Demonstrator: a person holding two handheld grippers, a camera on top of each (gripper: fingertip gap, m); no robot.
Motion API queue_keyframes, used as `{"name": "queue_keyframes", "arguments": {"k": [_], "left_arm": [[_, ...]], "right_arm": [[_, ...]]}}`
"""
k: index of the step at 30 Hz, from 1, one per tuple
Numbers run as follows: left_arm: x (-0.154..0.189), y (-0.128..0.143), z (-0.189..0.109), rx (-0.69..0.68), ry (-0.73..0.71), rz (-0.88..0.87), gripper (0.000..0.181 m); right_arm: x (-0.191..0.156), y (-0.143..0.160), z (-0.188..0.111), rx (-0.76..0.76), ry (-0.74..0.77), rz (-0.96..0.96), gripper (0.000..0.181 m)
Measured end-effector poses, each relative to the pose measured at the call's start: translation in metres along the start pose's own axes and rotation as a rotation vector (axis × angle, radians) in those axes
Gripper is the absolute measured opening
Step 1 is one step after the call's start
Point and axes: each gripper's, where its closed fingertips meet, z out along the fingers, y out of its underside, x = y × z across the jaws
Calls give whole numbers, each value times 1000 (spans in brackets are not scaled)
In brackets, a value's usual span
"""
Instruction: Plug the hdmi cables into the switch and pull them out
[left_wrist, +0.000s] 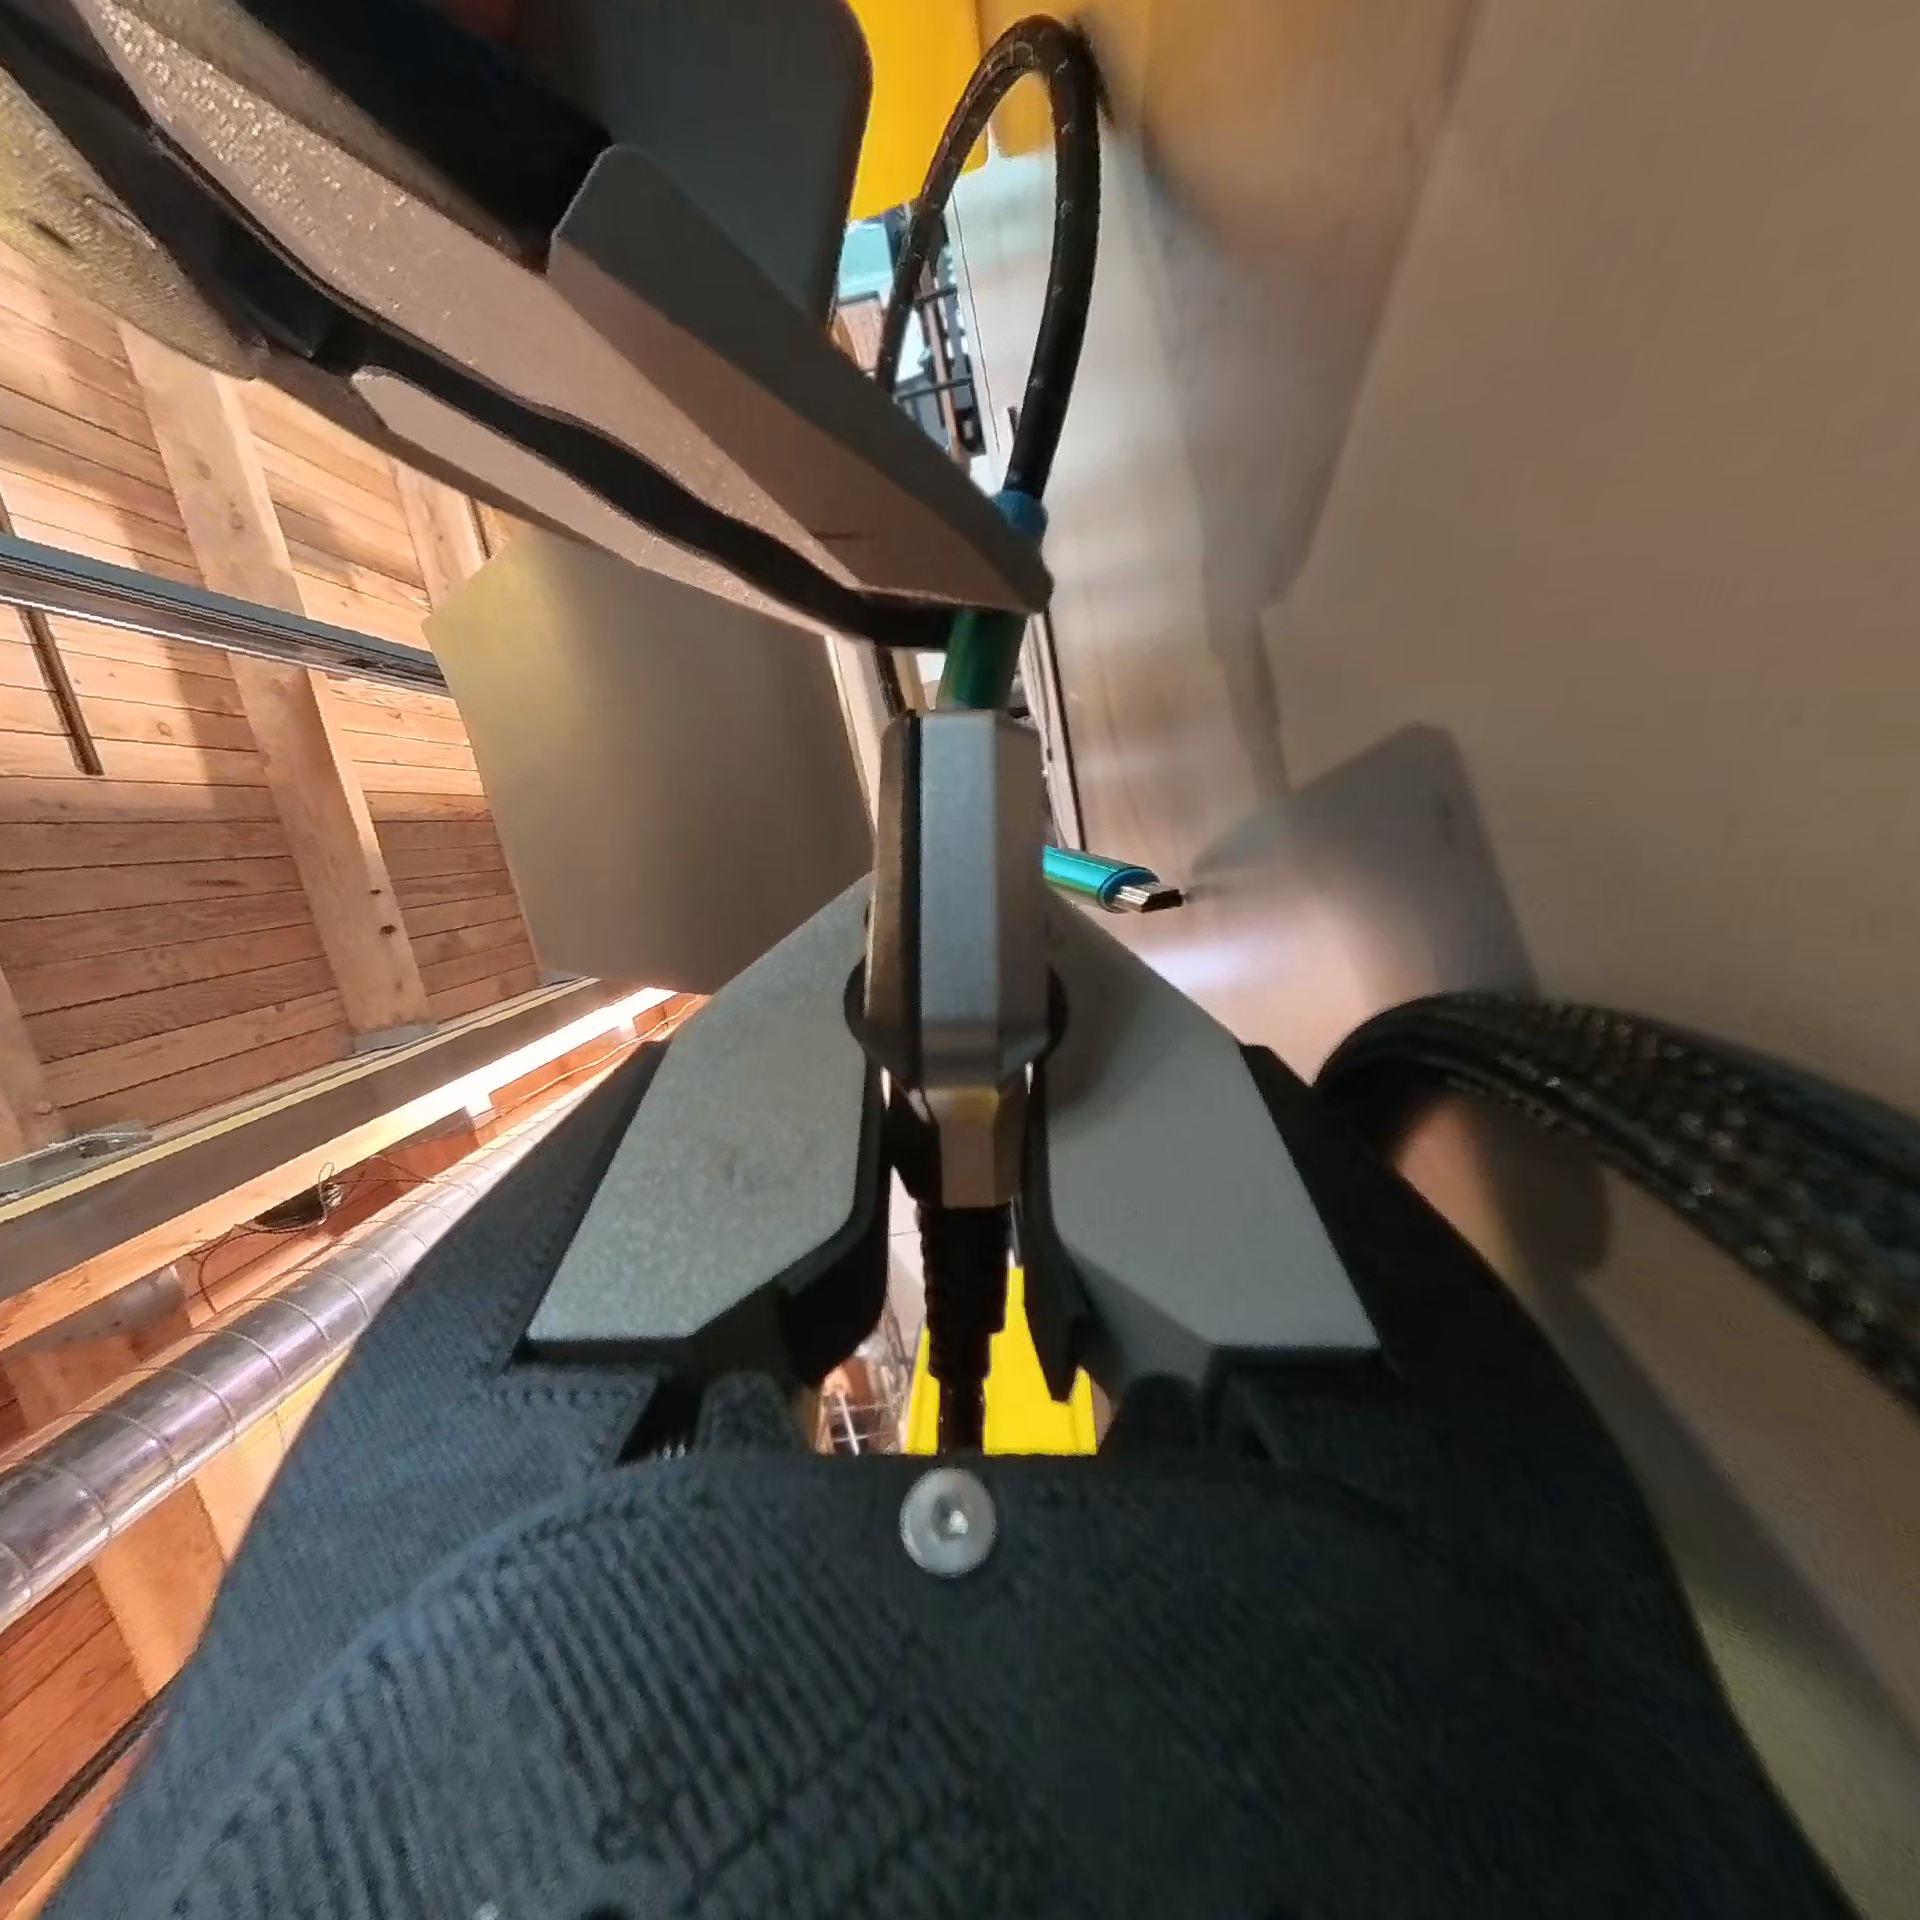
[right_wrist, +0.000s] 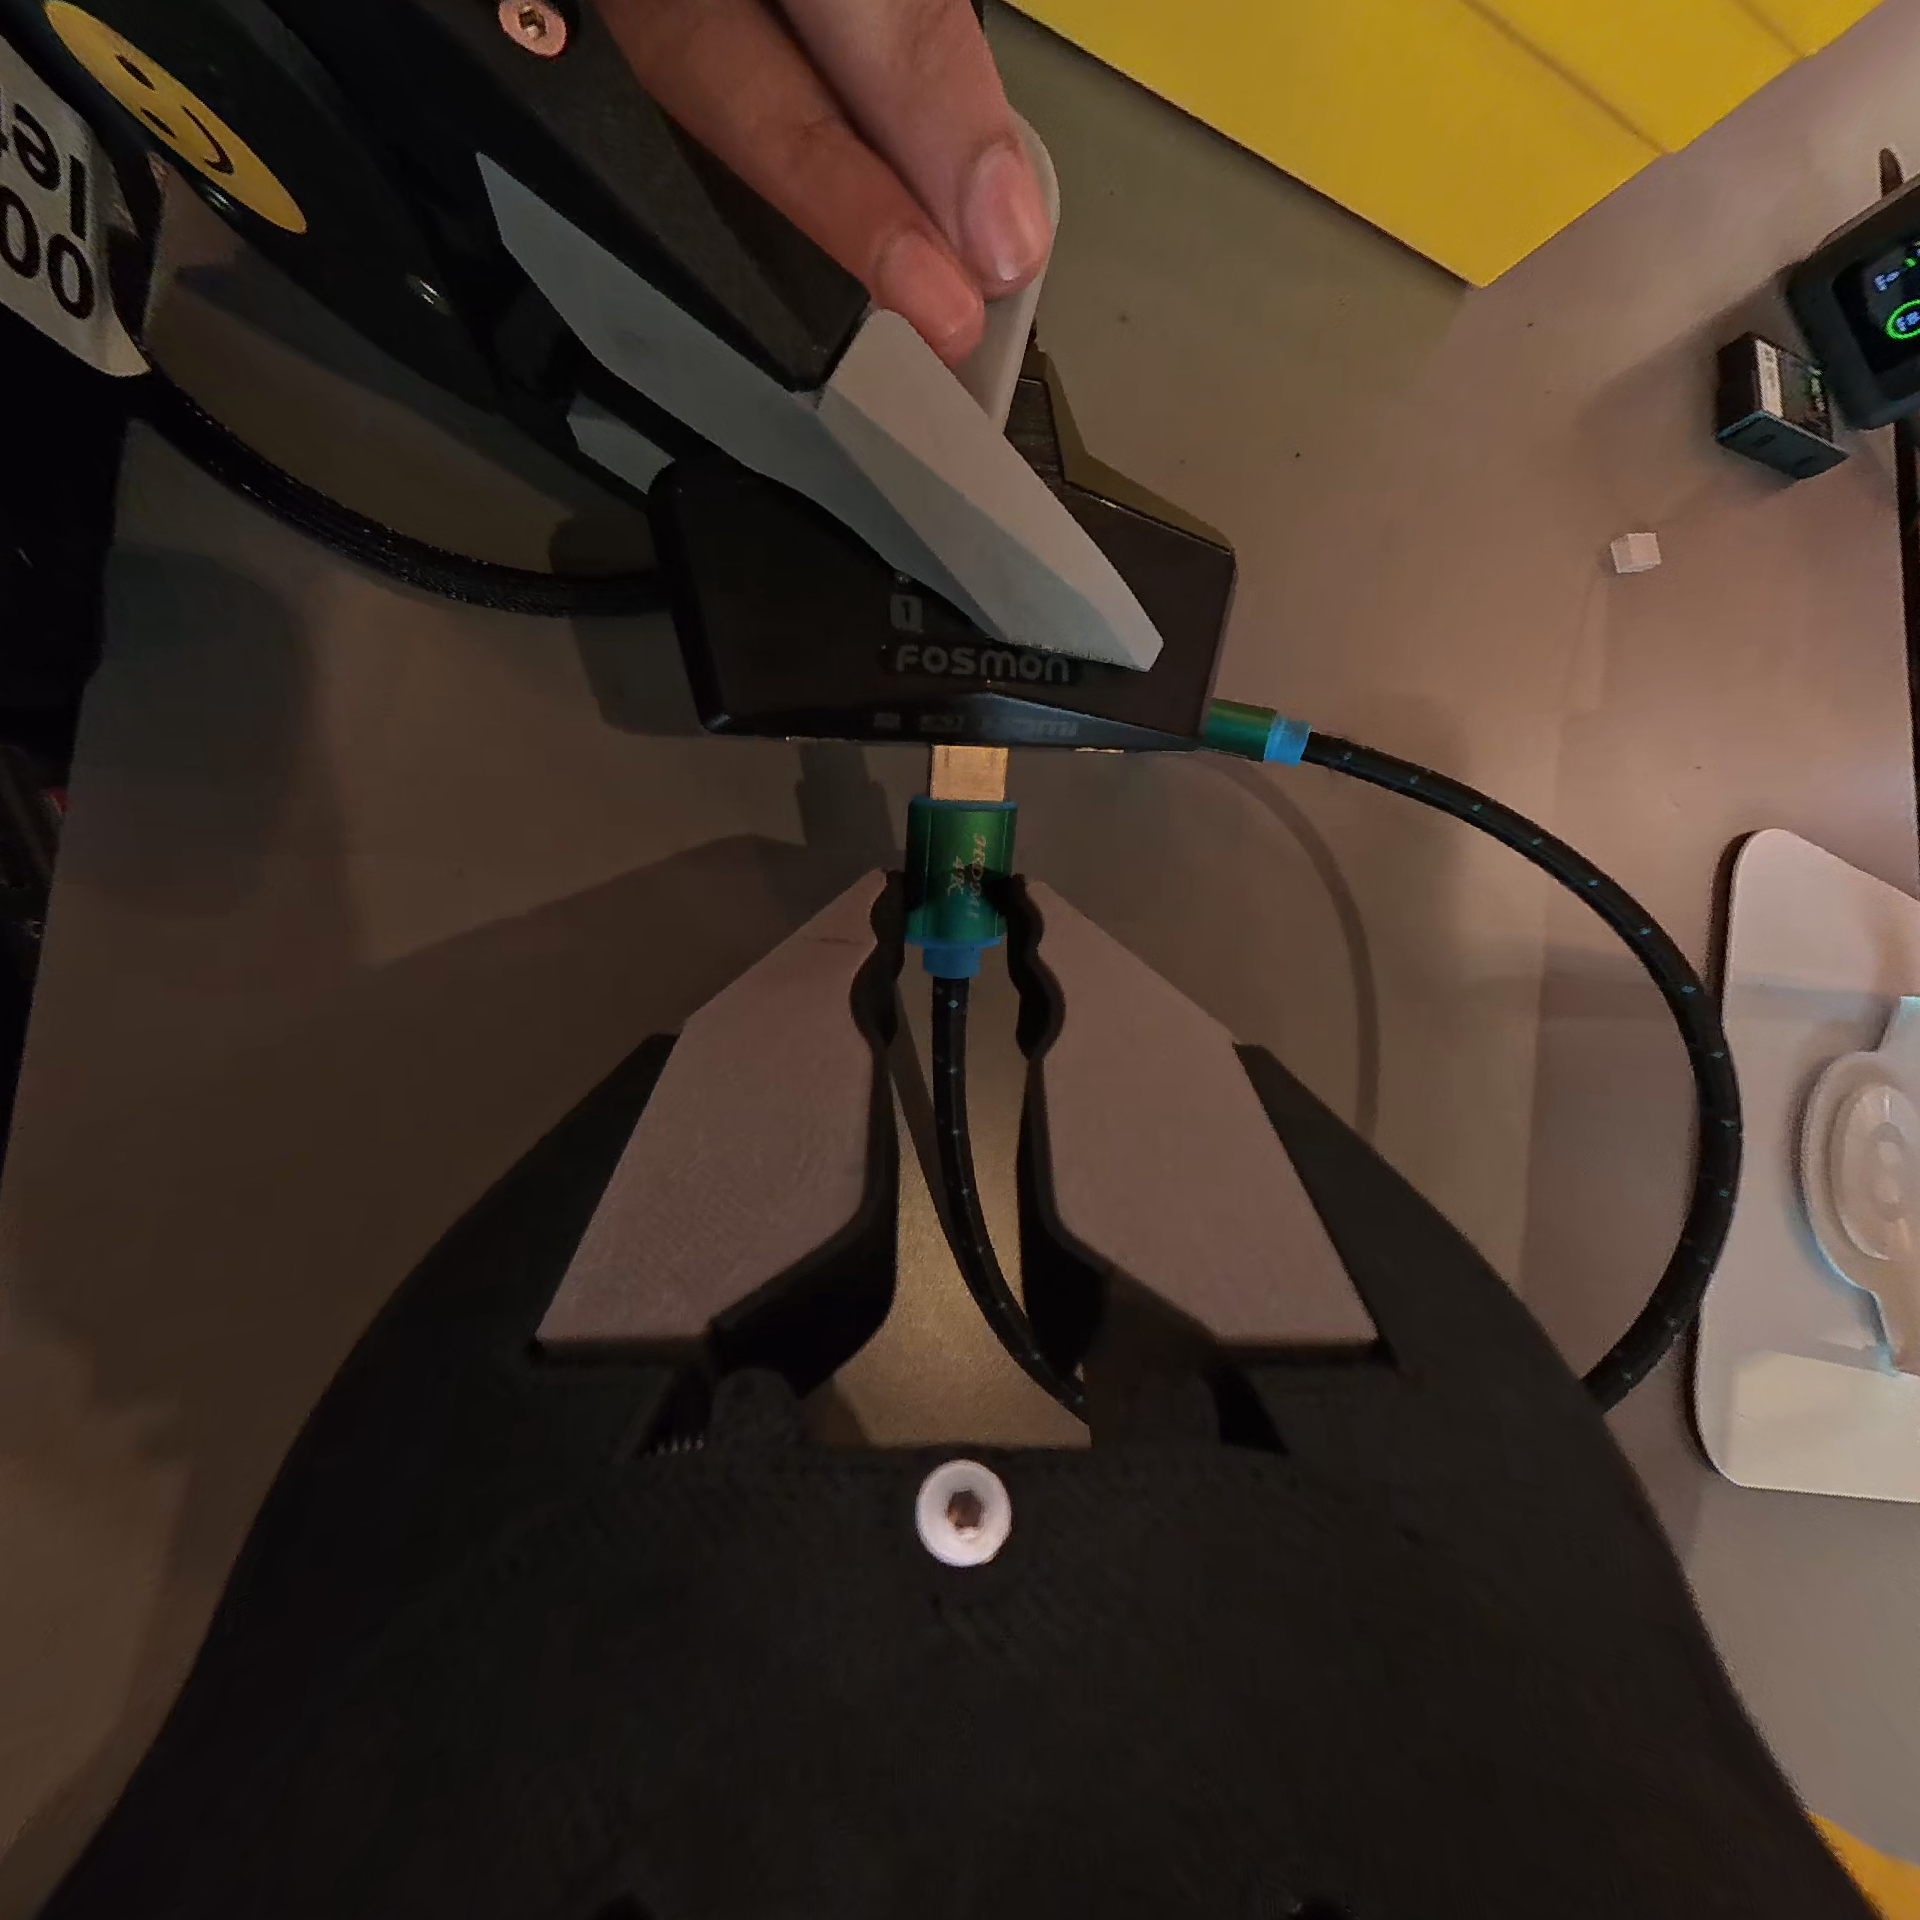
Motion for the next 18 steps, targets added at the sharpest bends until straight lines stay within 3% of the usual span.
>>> {"name": "queue_keyframes", "arguments": {"k": [18], "left_arm": [[-1,-2,0,1,-13,26,20]], "right_arm": [[1,4,2,-41,16,-28,17]]}}
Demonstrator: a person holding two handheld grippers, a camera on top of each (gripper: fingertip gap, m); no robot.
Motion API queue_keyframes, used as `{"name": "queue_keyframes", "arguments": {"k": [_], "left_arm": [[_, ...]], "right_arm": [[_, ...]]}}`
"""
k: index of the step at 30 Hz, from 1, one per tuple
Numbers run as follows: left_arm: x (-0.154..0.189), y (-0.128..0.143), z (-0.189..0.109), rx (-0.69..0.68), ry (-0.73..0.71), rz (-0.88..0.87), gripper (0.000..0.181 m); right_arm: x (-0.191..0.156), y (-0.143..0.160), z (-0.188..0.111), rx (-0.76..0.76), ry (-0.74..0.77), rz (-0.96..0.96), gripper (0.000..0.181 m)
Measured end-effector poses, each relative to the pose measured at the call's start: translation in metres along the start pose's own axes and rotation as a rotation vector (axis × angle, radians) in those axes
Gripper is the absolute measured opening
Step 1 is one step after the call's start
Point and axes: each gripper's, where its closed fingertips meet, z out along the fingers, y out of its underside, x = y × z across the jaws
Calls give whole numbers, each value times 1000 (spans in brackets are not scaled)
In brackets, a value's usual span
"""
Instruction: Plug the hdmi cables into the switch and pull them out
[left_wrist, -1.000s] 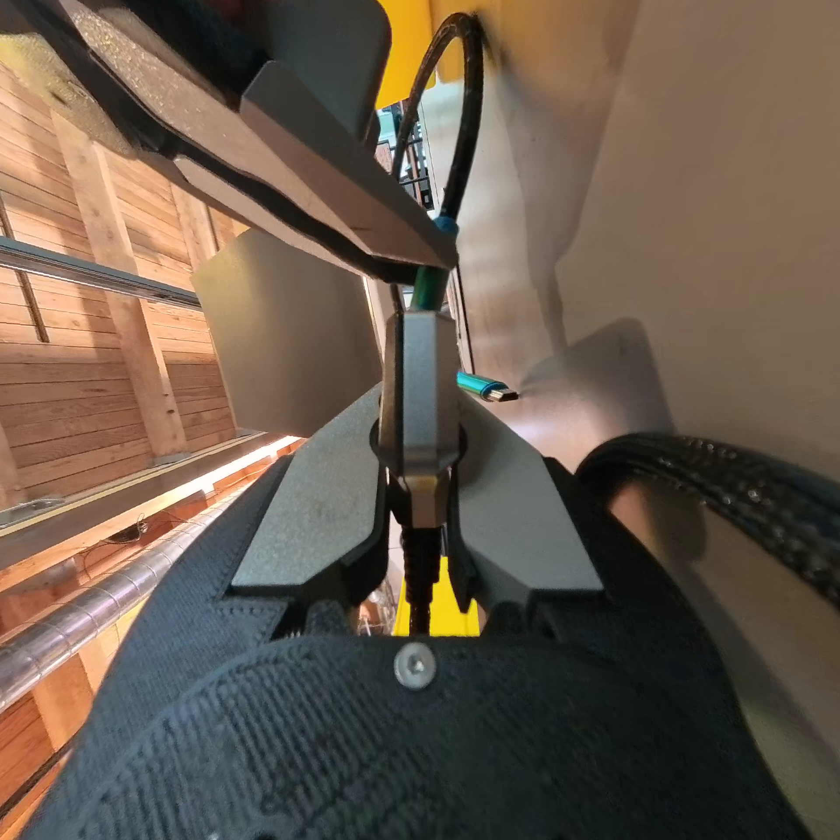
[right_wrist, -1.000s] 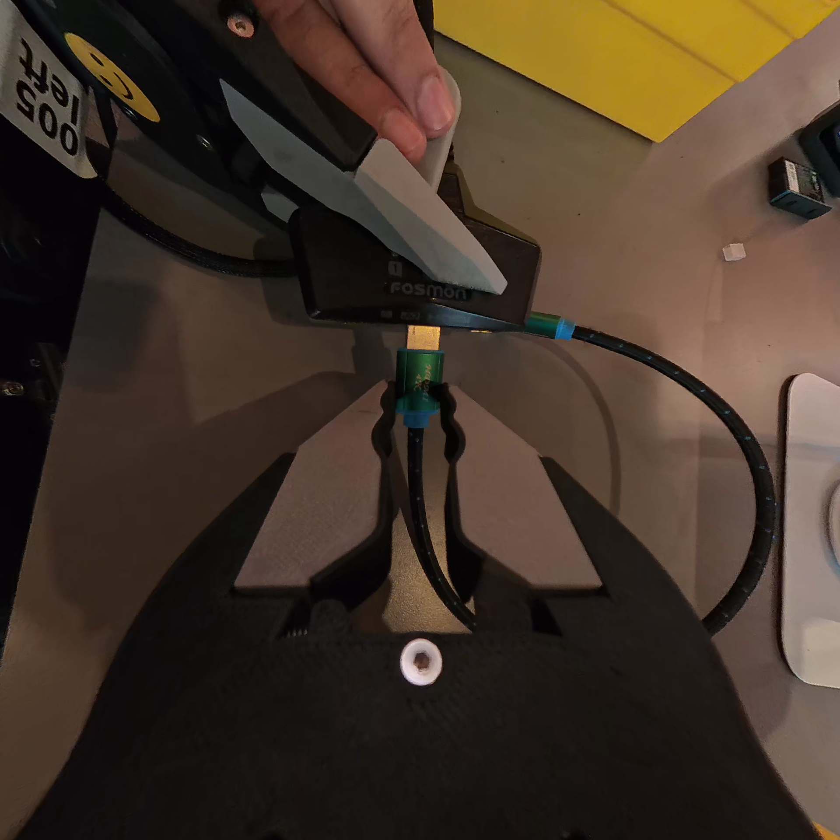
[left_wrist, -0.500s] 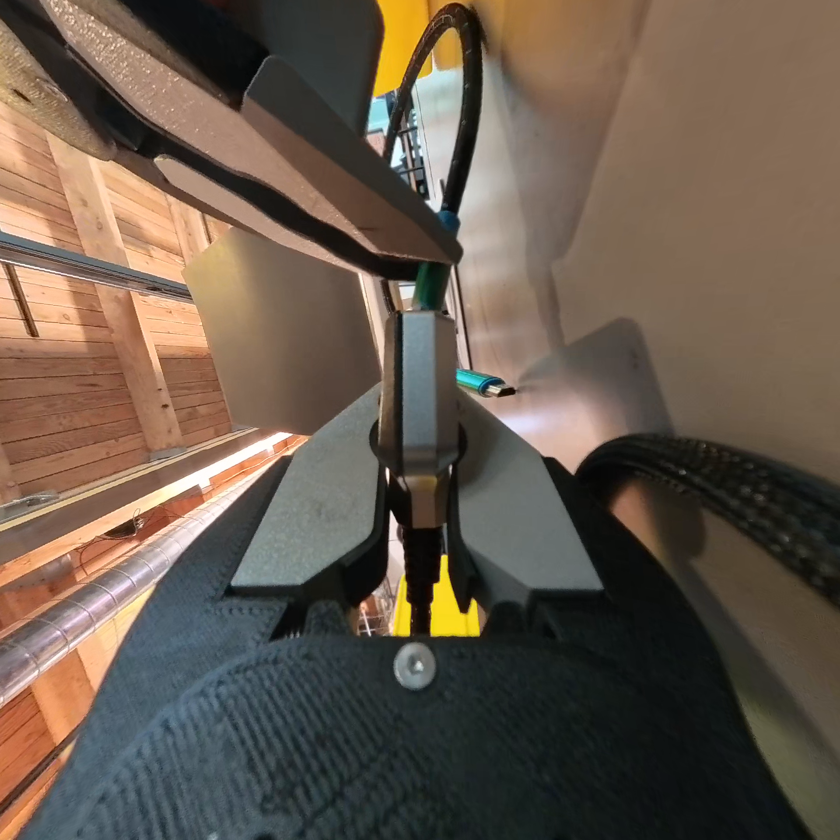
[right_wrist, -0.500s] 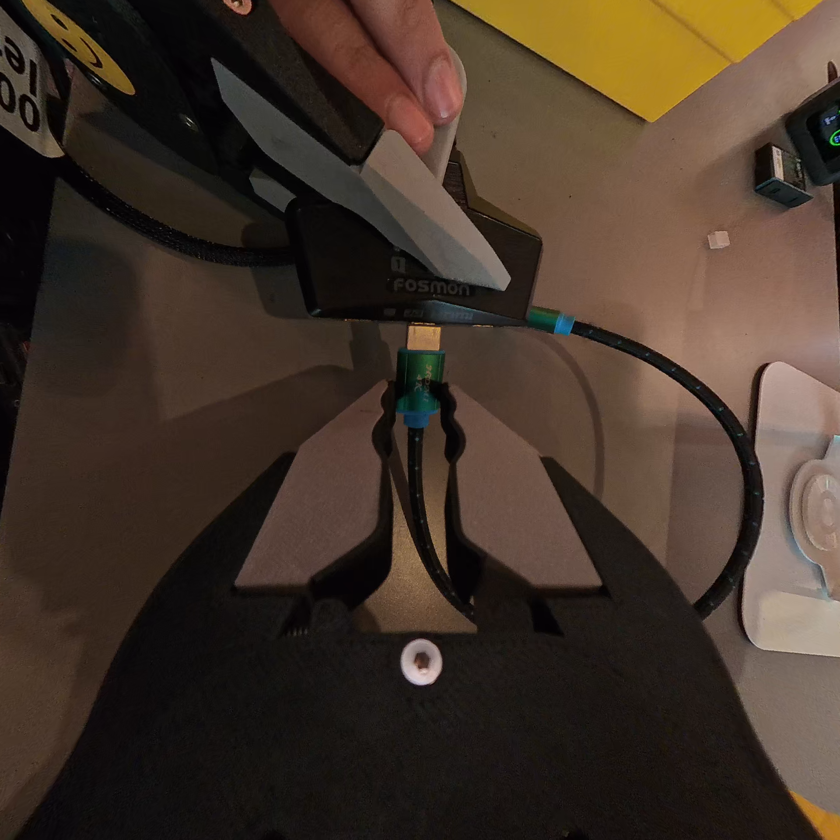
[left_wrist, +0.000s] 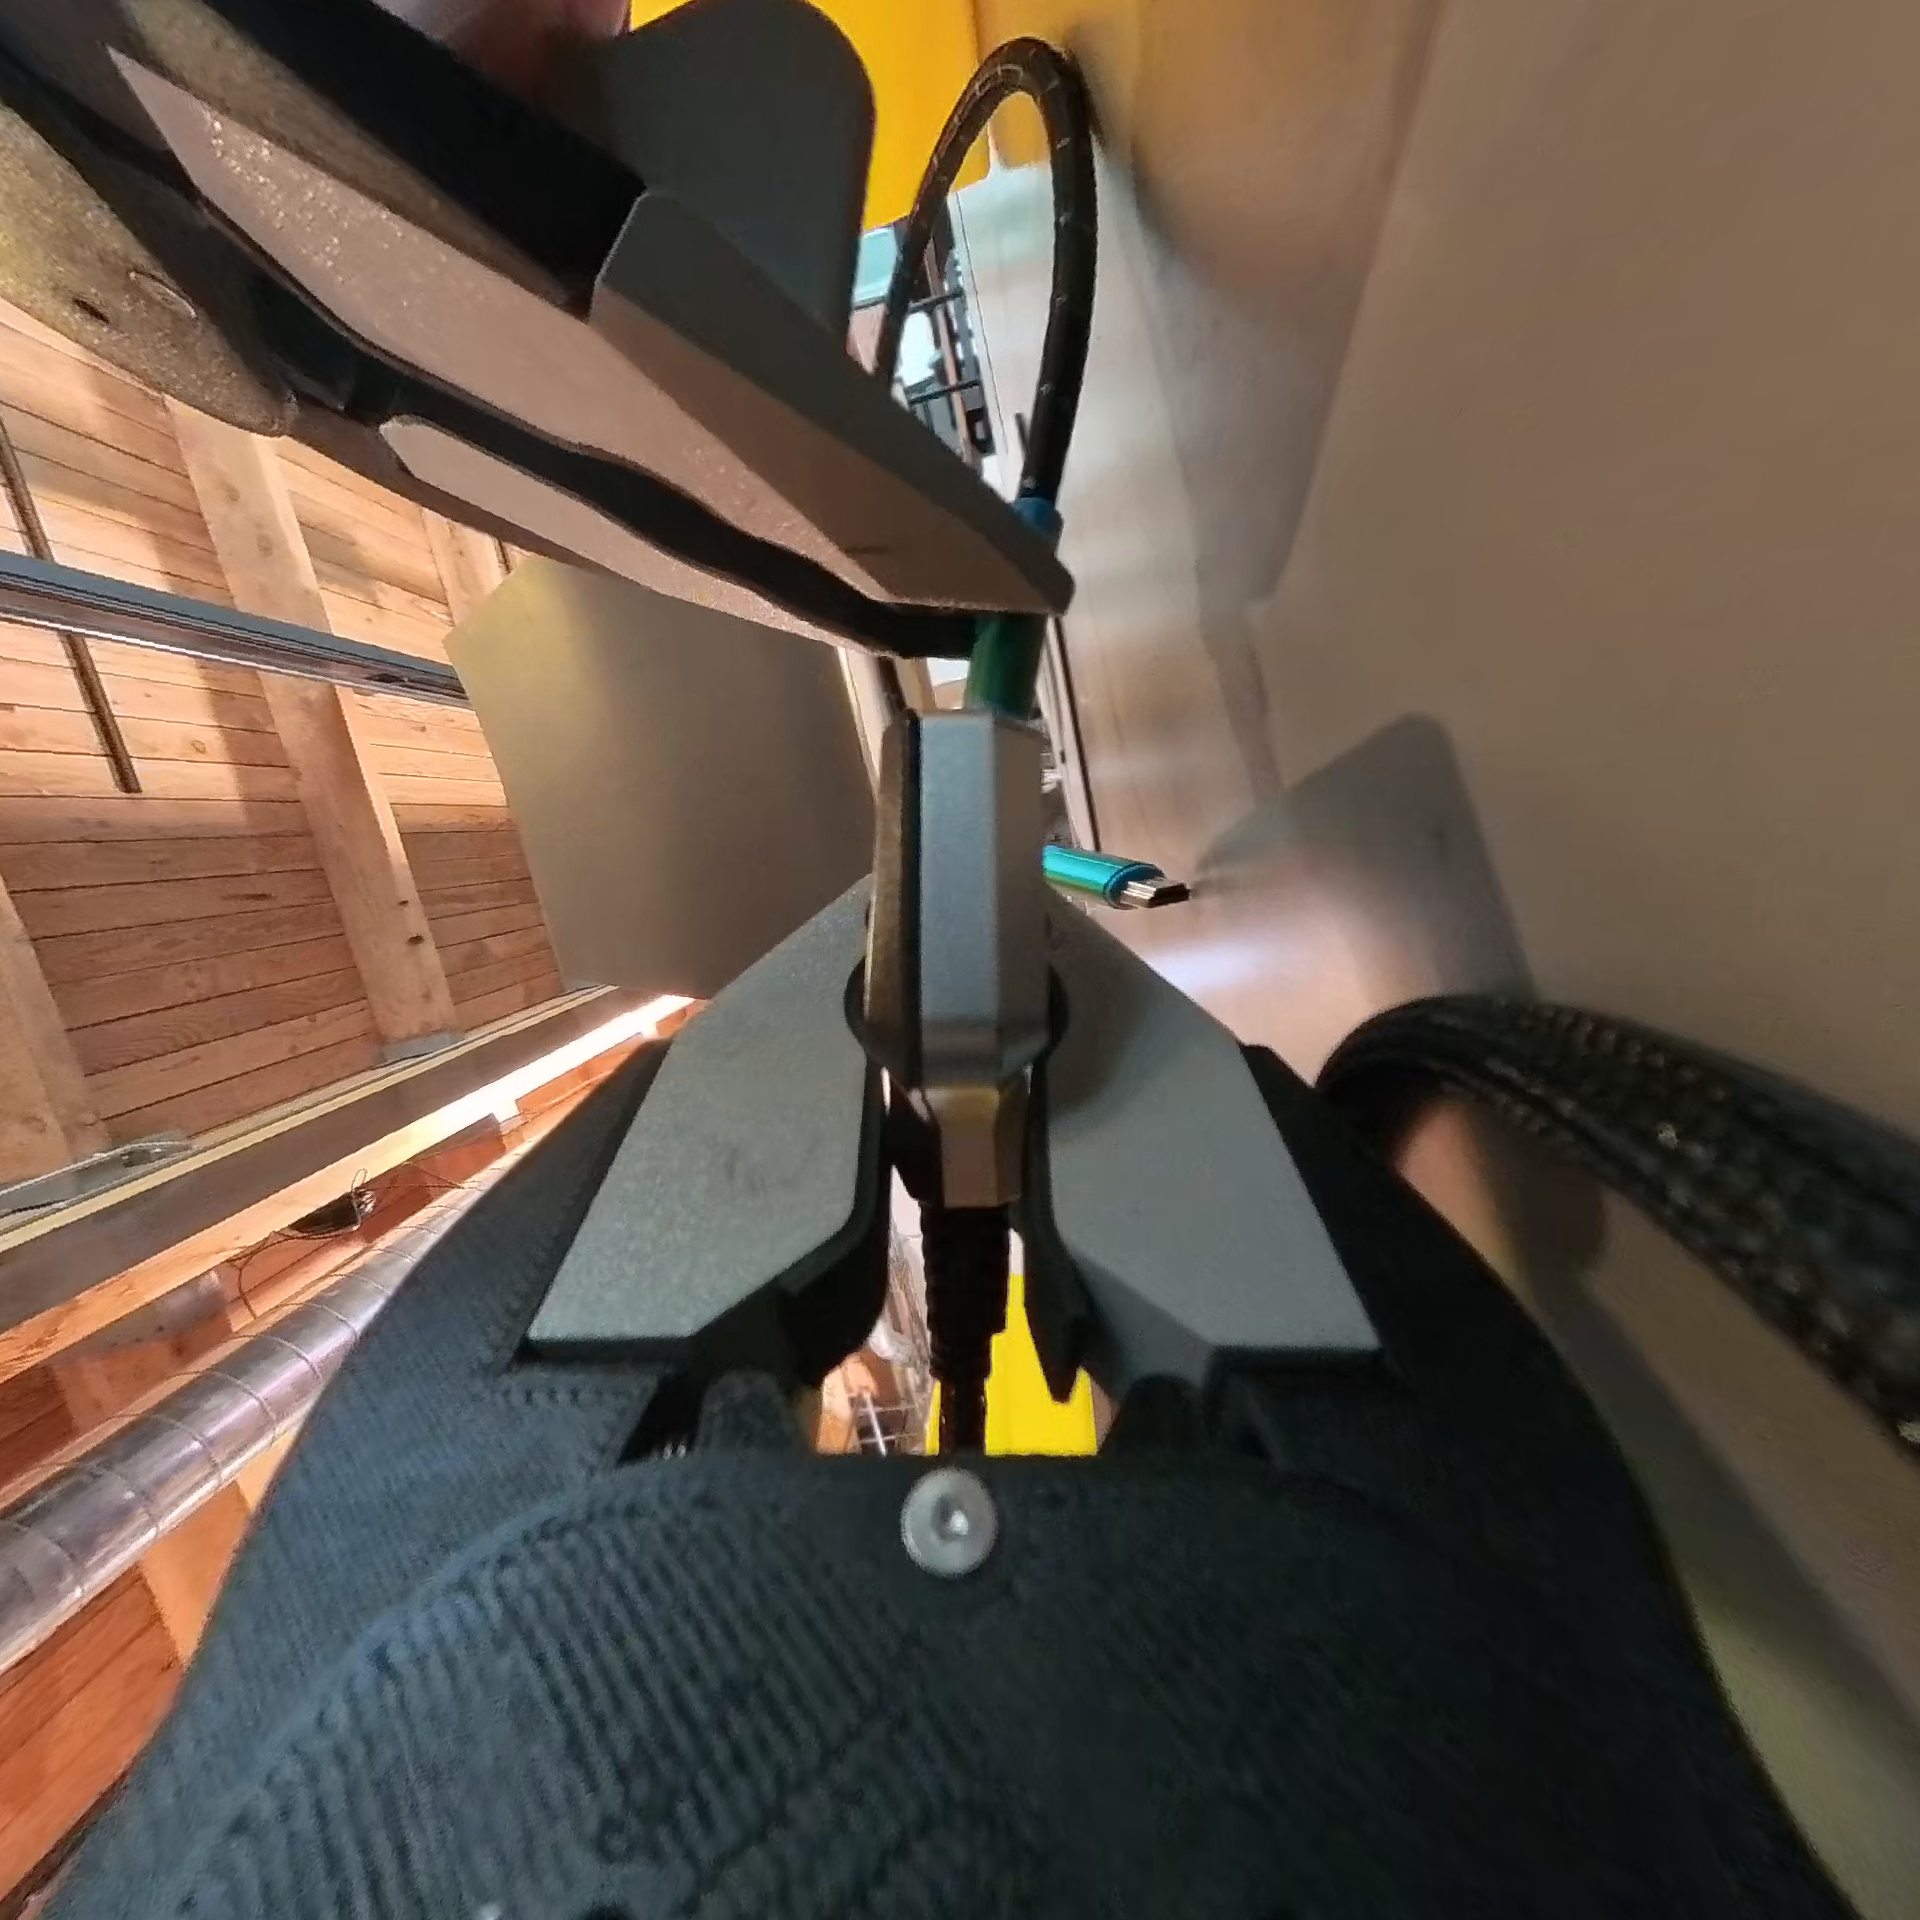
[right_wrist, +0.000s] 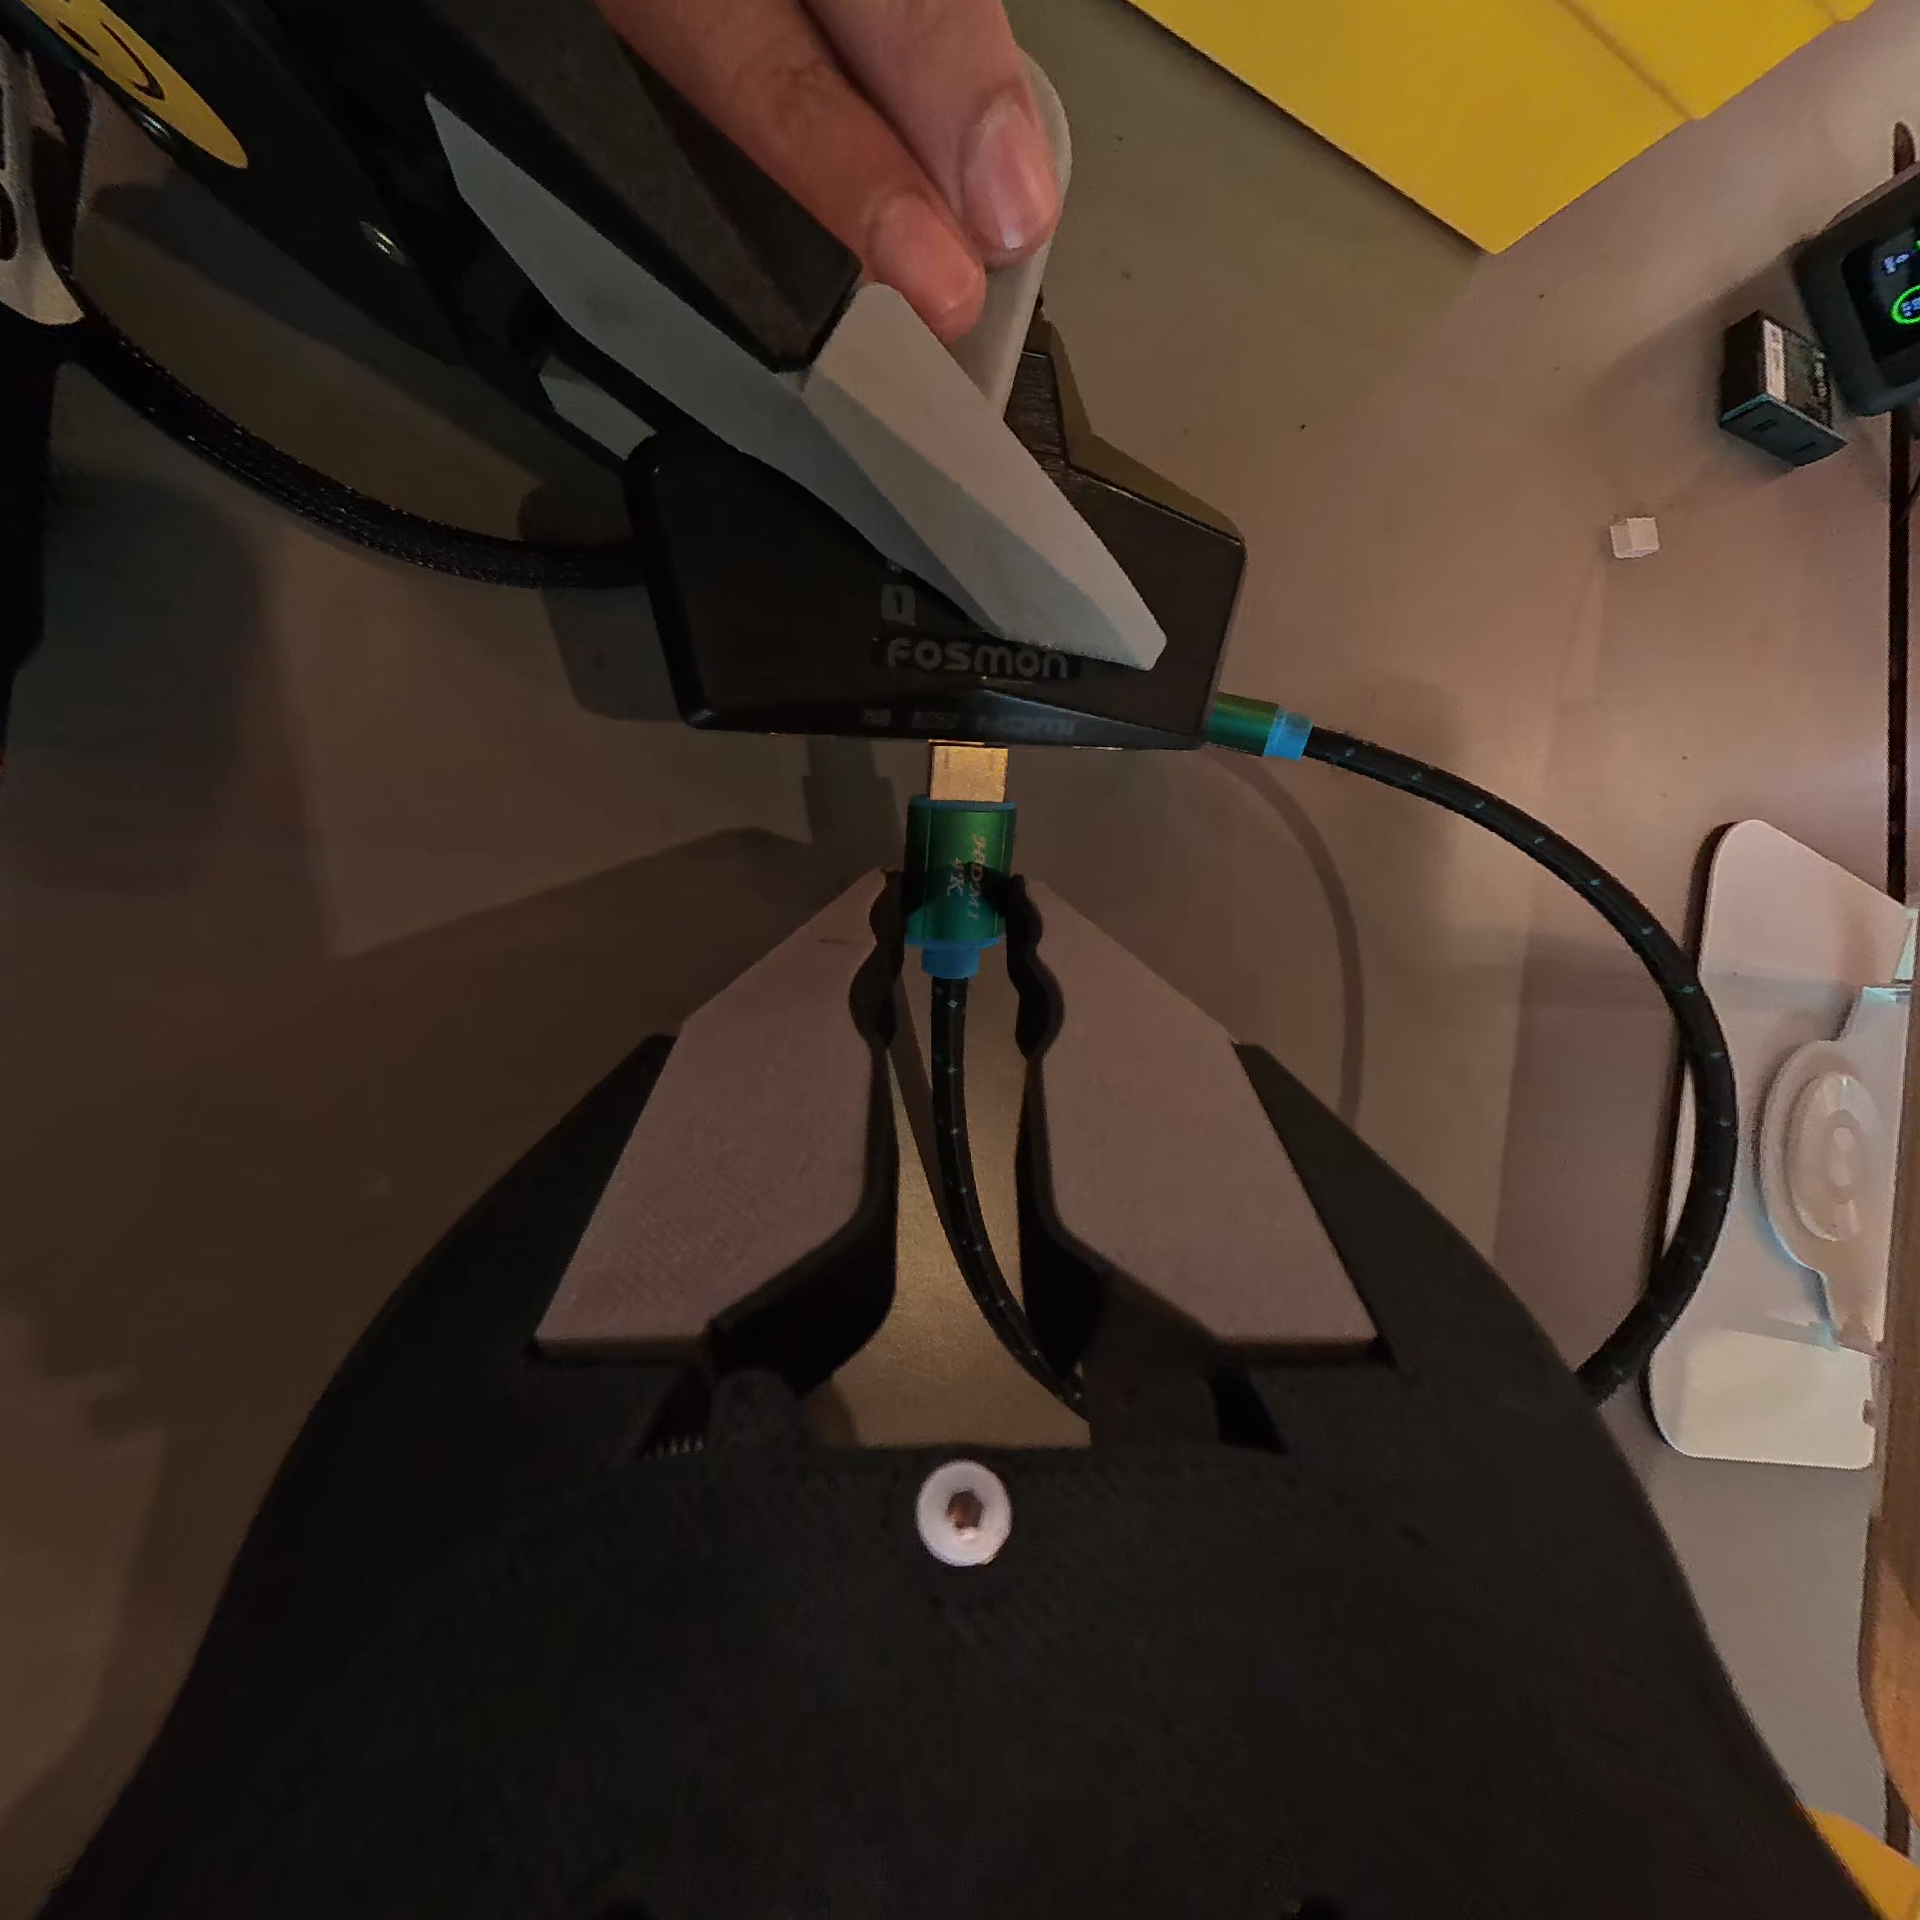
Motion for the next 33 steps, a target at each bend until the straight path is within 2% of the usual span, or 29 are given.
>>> {"name": "queue_keyframes", "arguments": {"k": [26,33], "left_arm": [[1,0,0,-1,7,-10,20],[0,-1,0,-5,6,2,20]], "right_arm": [[-1,-3,-5,12,9,-8,17],[-1,0,-4,-27,26,-39,17]]}}
